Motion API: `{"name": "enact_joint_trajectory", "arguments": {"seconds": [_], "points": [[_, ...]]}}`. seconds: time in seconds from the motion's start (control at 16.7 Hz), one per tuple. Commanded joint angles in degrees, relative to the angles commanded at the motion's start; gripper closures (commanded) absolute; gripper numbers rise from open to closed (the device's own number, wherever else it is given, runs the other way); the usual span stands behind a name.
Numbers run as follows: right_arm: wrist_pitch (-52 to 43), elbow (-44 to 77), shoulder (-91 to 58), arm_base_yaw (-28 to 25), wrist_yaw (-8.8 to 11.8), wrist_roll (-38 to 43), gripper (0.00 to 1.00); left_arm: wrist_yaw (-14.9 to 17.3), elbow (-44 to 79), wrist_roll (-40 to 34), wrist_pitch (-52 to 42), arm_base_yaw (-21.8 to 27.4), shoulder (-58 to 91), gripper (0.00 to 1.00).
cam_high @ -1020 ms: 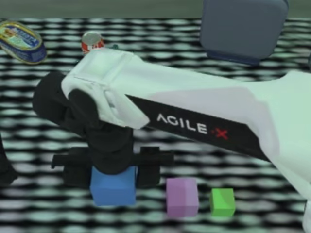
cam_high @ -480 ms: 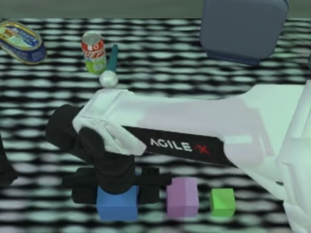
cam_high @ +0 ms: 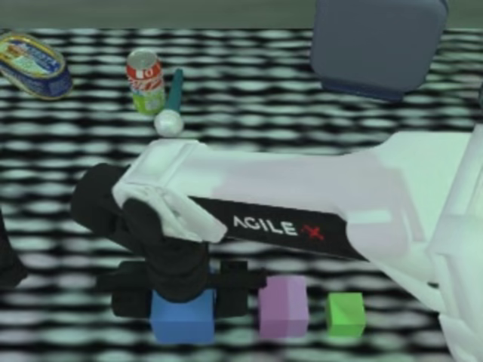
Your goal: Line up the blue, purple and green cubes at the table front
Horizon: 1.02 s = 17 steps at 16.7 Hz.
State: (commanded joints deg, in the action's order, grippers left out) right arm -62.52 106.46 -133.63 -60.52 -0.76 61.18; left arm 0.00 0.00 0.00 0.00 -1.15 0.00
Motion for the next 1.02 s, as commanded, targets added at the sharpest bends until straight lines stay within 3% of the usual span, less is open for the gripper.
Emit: {"name": "enact_joint_trajectory", "arguments": {"seconds": [0.42, 1.02], "points": [[0.0, 0.0, 0.0, 0.0, 0.0, 0.0, 0.02, 0.0, 0.0, 0.0, 0.0, 0.0, 0.0, 0.0], [-0.2, 0.2, 0.02, 0.06, 0.0, 0.0, 0.0, 0.0, 0.0, 0.0, 0.0, 0.0, 0.0, 0.0]]}}
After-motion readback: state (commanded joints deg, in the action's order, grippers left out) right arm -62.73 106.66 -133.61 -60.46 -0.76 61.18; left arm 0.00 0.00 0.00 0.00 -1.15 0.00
